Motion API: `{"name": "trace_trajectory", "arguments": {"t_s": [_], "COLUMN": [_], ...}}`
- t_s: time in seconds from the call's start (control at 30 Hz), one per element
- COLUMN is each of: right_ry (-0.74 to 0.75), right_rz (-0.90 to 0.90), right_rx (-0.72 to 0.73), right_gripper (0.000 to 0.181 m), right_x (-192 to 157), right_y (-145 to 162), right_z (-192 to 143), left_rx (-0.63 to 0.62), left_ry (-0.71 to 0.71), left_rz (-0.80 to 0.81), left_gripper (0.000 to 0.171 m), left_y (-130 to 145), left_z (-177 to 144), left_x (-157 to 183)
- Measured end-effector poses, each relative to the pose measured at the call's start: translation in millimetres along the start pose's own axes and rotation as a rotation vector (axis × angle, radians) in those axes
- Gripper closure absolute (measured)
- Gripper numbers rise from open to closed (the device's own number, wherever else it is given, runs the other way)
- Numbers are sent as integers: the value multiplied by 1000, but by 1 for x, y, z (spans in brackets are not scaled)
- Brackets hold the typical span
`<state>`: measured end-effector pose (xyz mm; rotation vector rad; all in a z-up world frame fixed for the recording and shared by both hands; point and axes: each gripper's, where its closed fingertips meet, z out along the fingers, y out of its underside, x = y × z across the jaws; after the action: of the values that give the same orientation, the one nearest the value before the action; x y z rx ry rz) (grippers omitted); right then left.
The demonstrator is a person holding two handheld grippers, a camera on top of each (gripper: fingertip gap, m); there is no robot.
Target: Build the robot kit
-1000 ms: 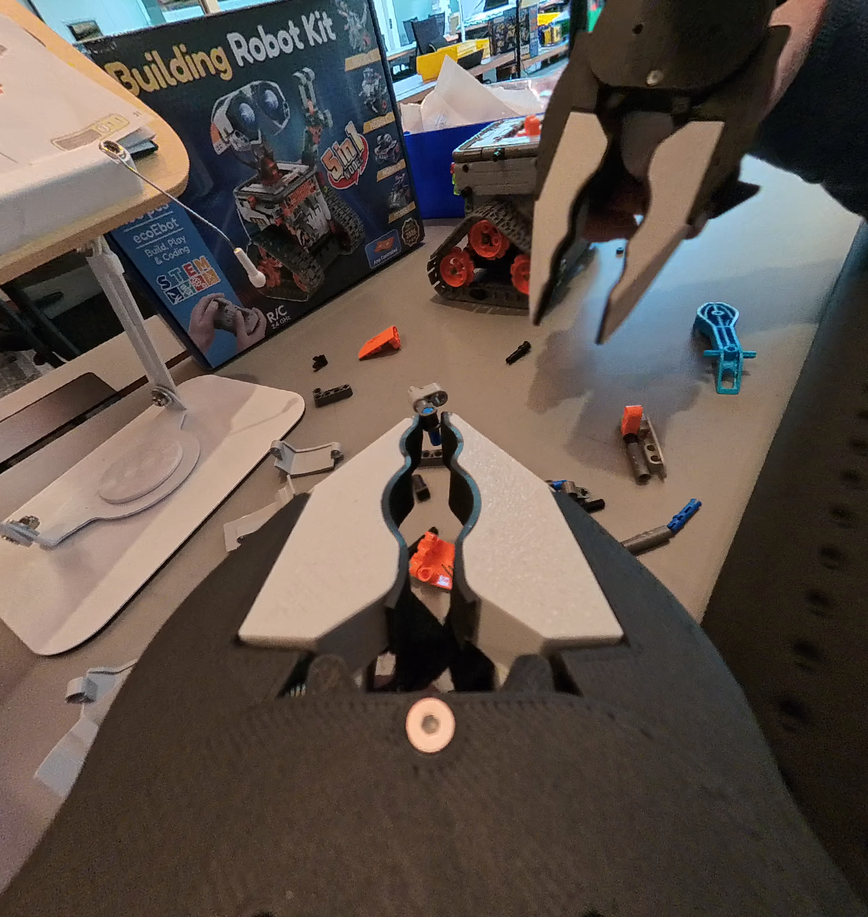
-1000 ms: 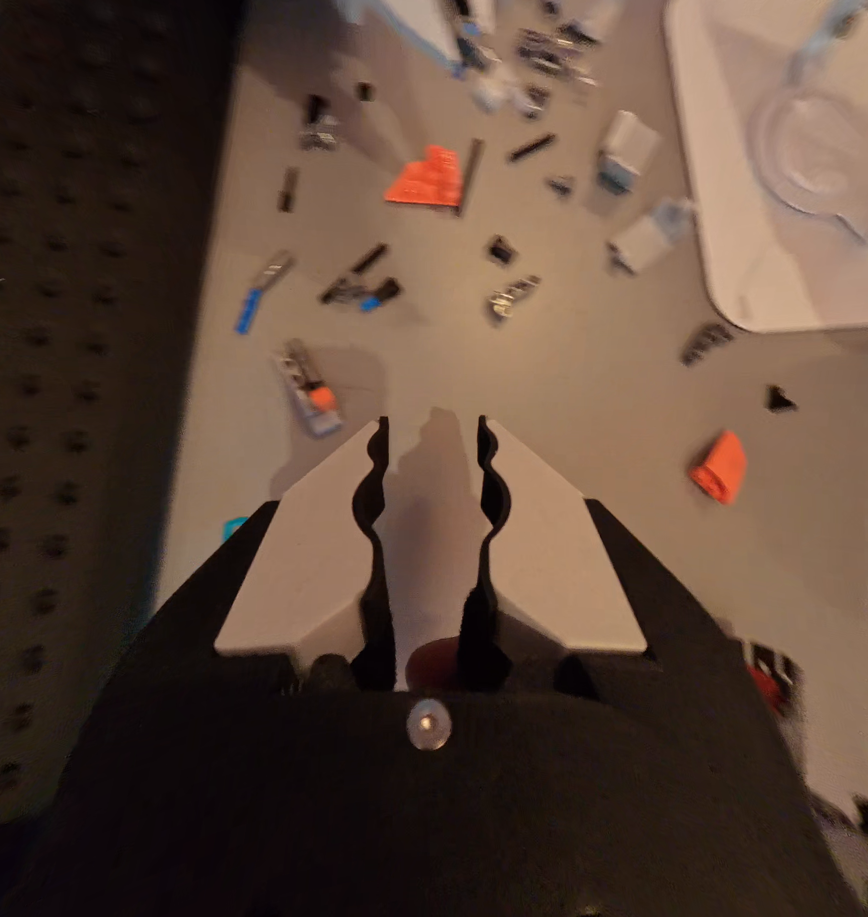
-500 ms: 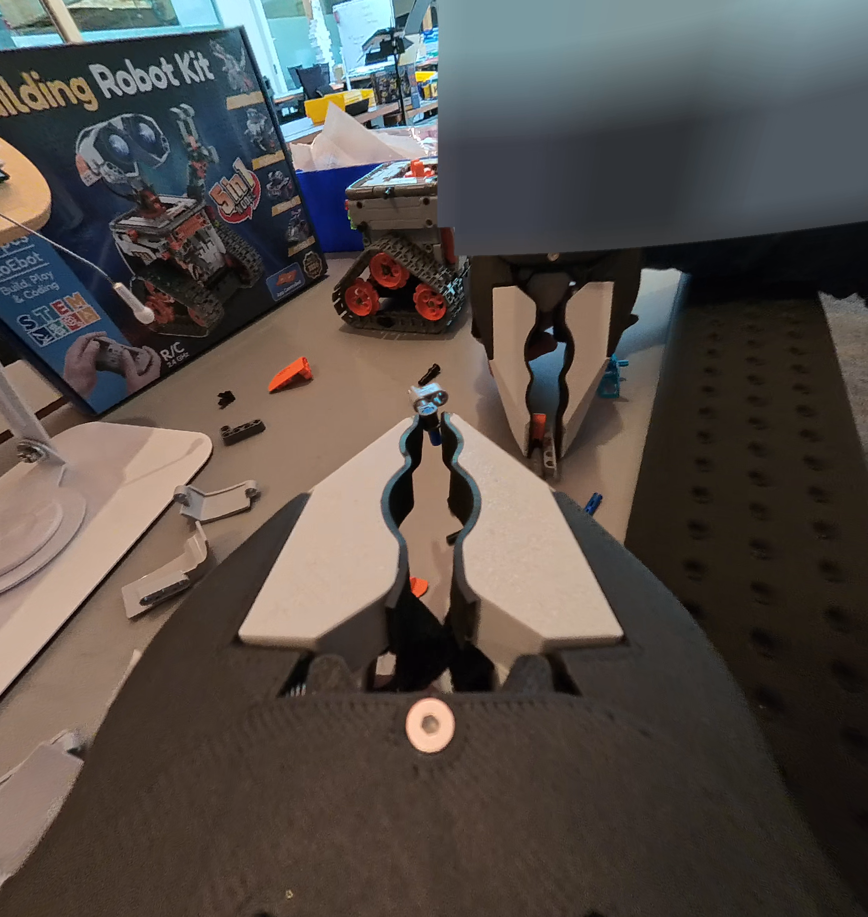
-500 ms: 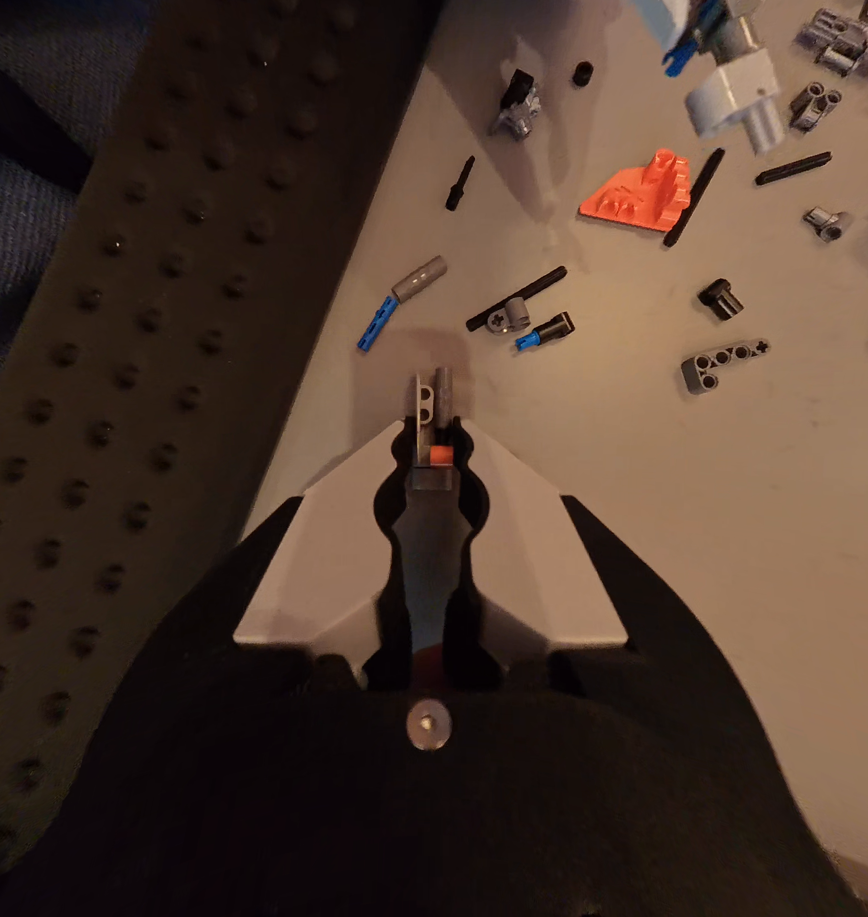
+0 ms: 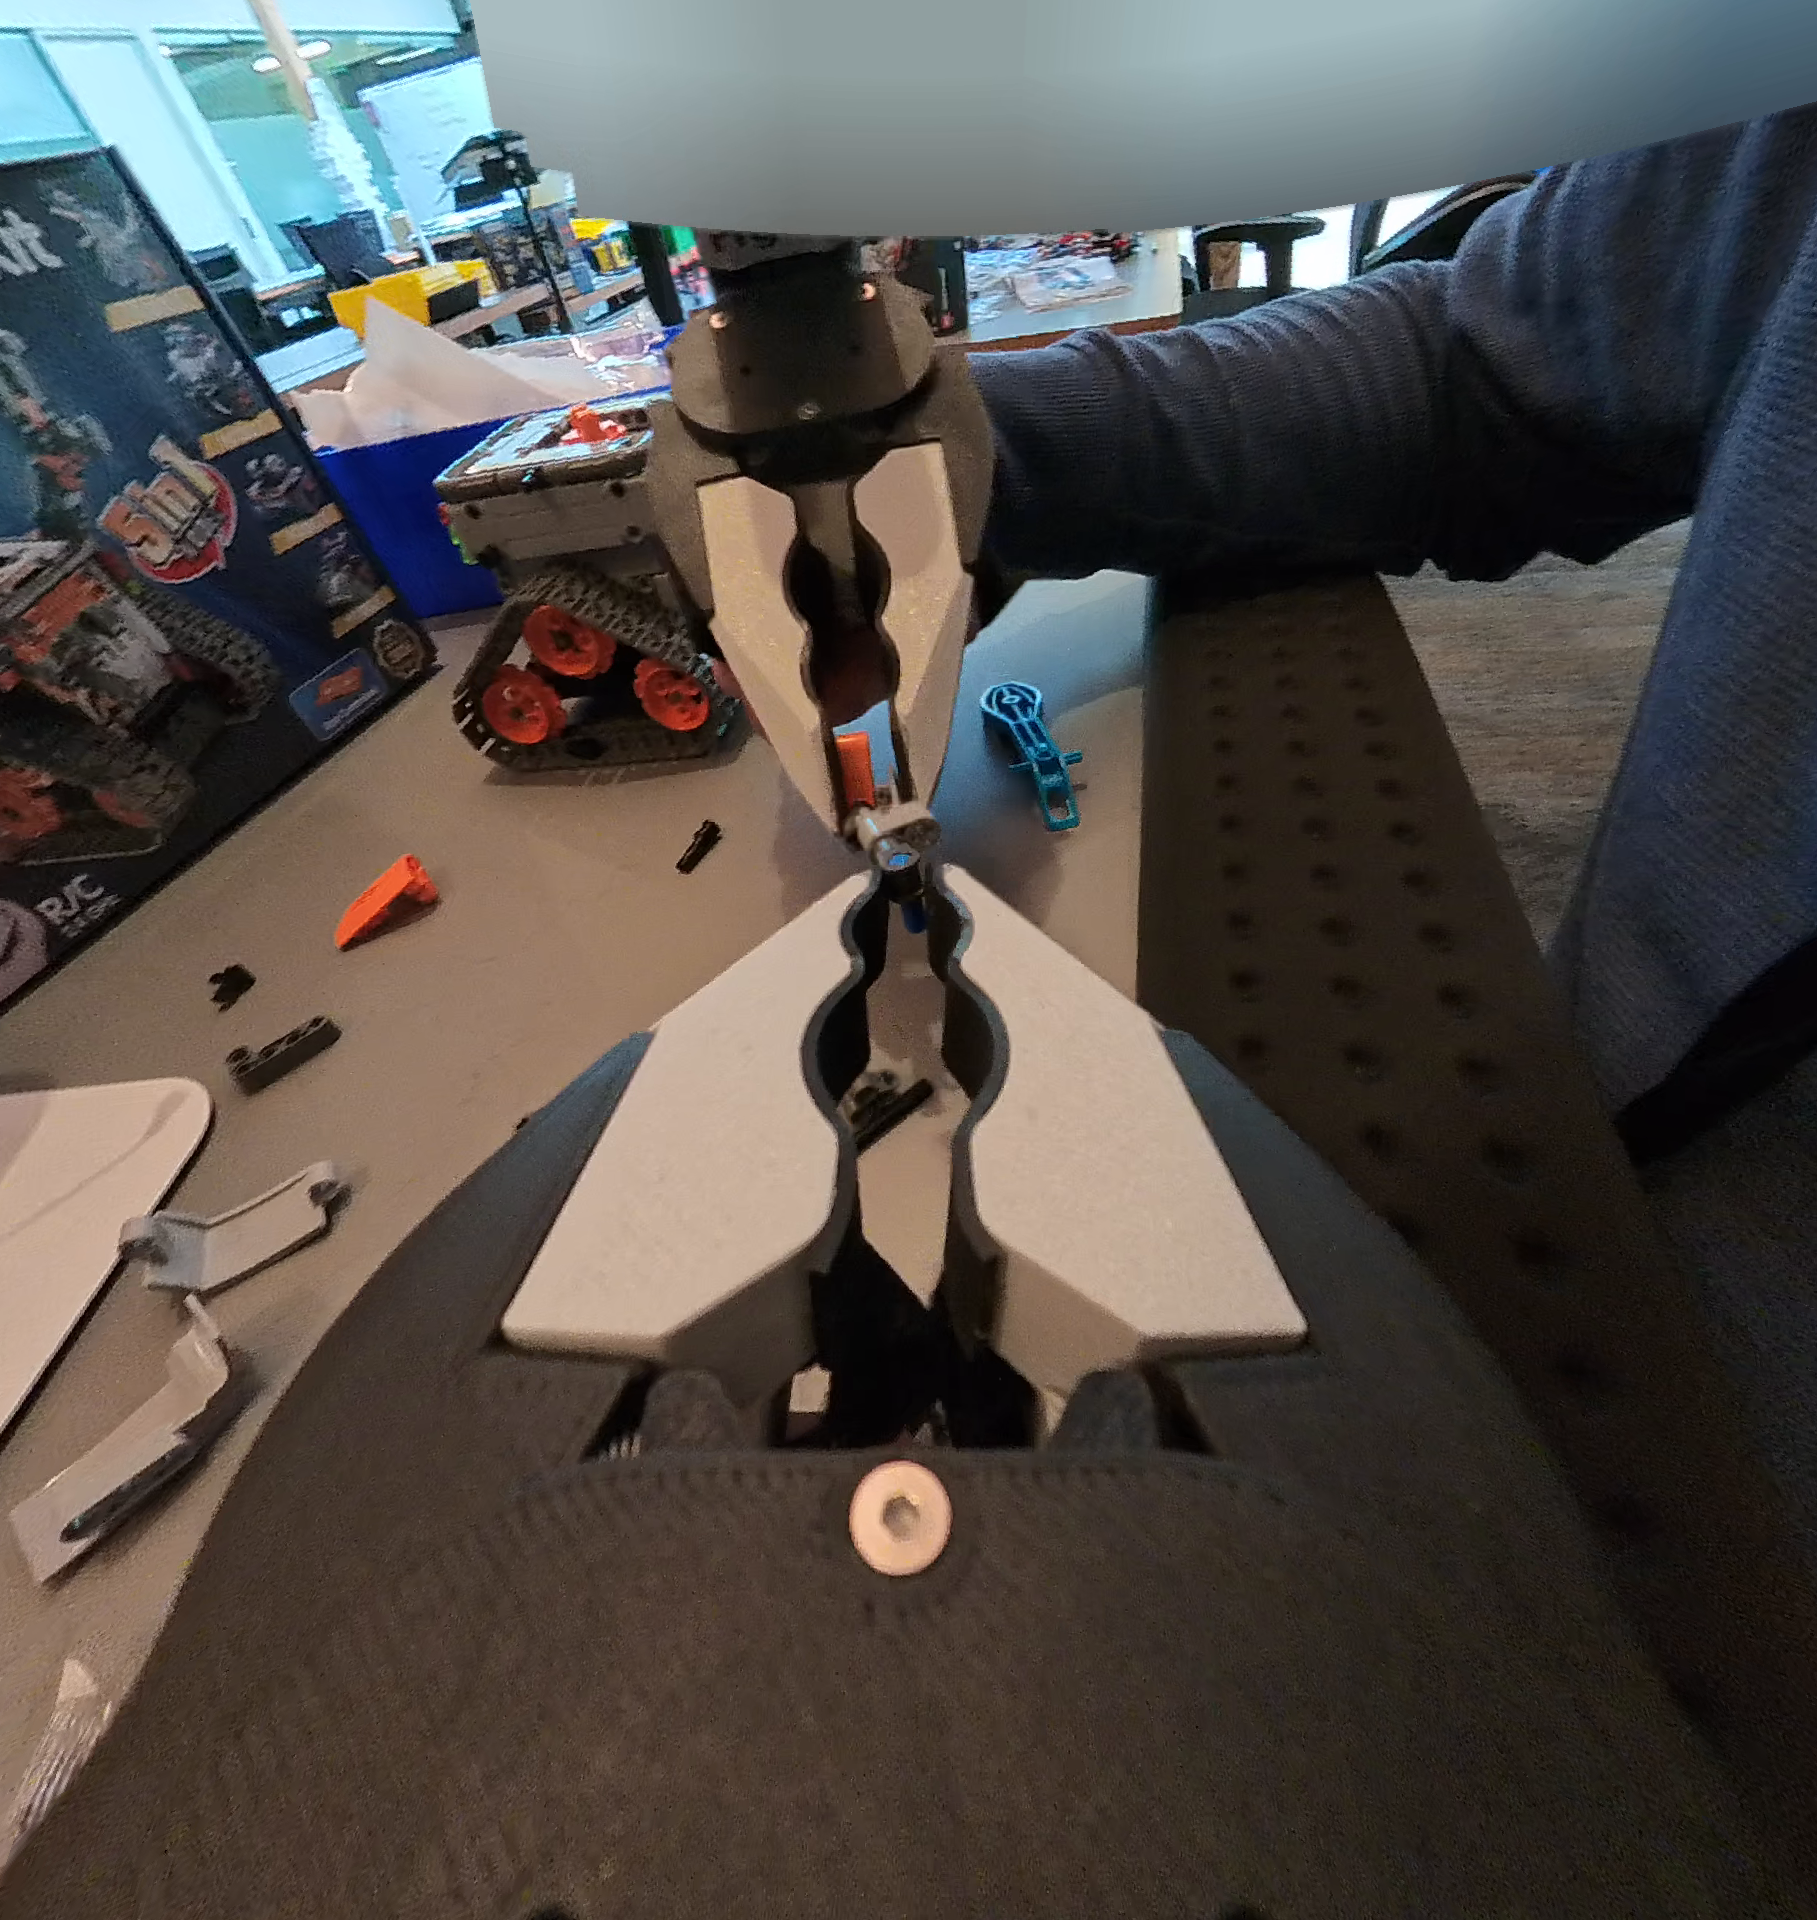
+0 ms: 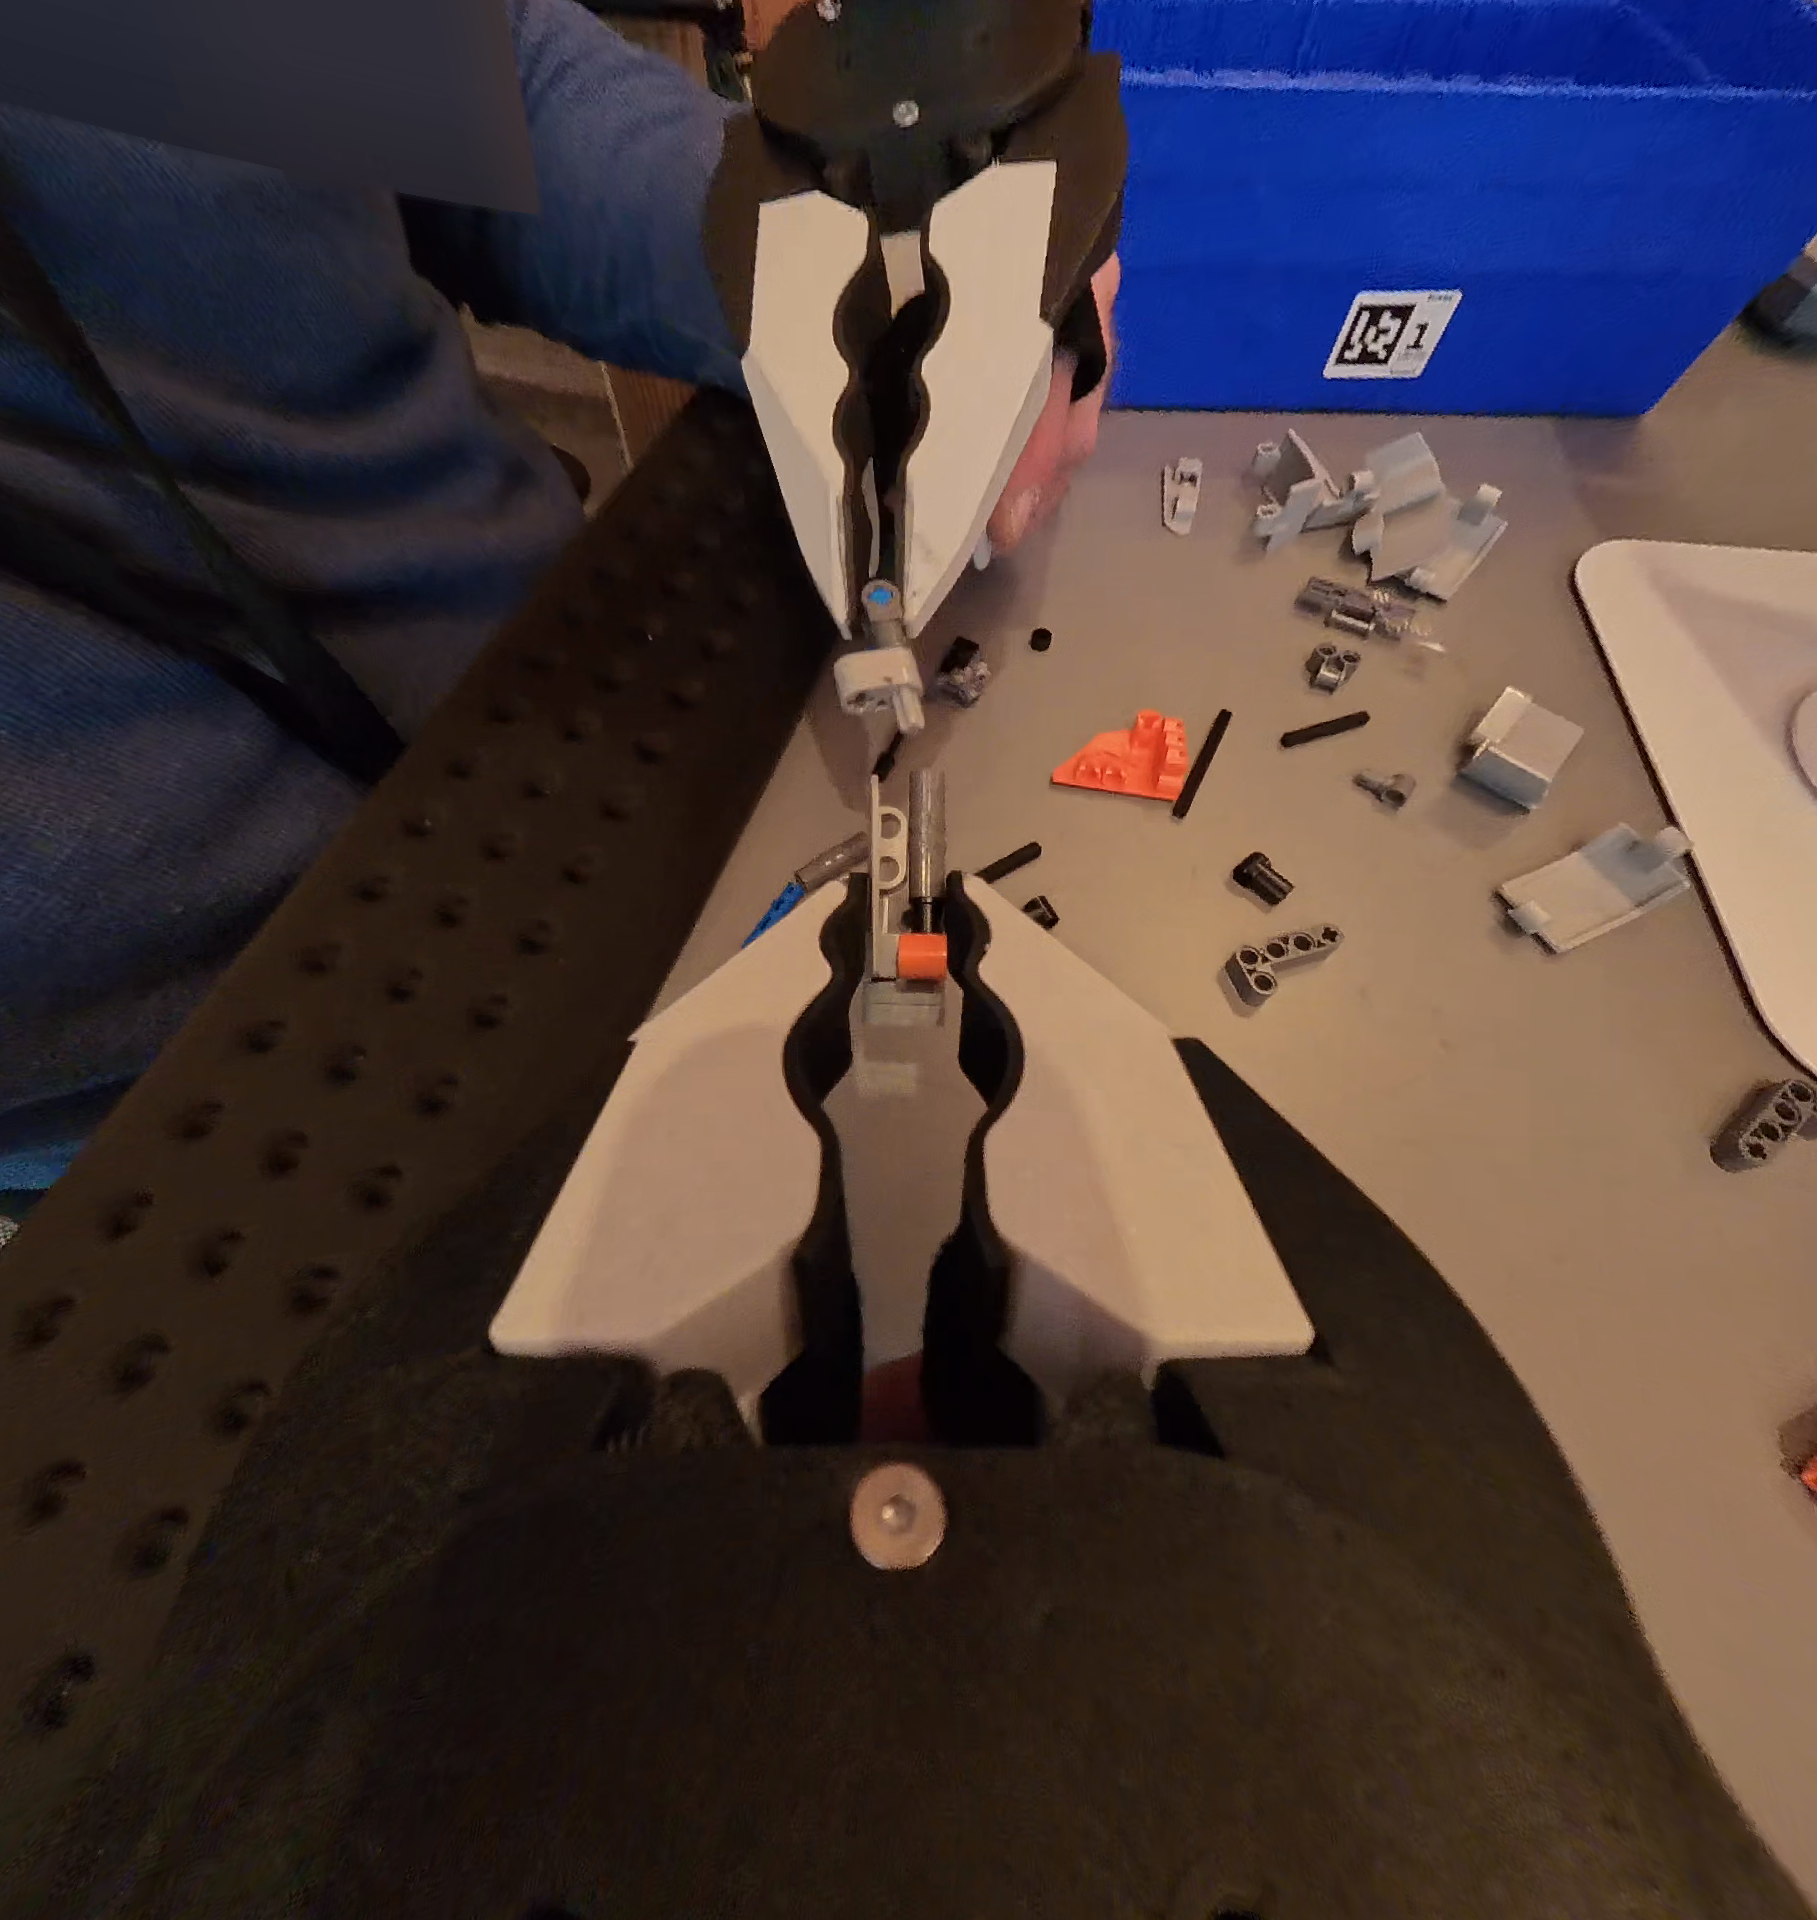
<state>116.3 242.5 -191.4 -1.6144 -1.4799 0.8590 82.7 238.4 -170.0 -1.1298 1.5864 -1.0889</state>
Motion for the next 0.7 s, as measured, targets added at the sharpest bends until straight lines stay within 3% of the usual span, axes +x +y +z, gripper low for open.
{"name": "trace_trajectory", "arguments": {"t_s": [0.33,0.7], "right_ry": [-56,-92], "right_rz": [-12,-40], "right_rx": [24,-52], "right_gripper": [169,169], "right_x": [-9,-18], "right_y": [-5,3], "right_z": [-5,-3], "left_rx": [-14,-21], "left_ry": [60,85], "left_rz": [1,-1], "left_gripper": [166,166], "left_y": [2,5], "left_z": [5,7], "left_x": [9,14]}}
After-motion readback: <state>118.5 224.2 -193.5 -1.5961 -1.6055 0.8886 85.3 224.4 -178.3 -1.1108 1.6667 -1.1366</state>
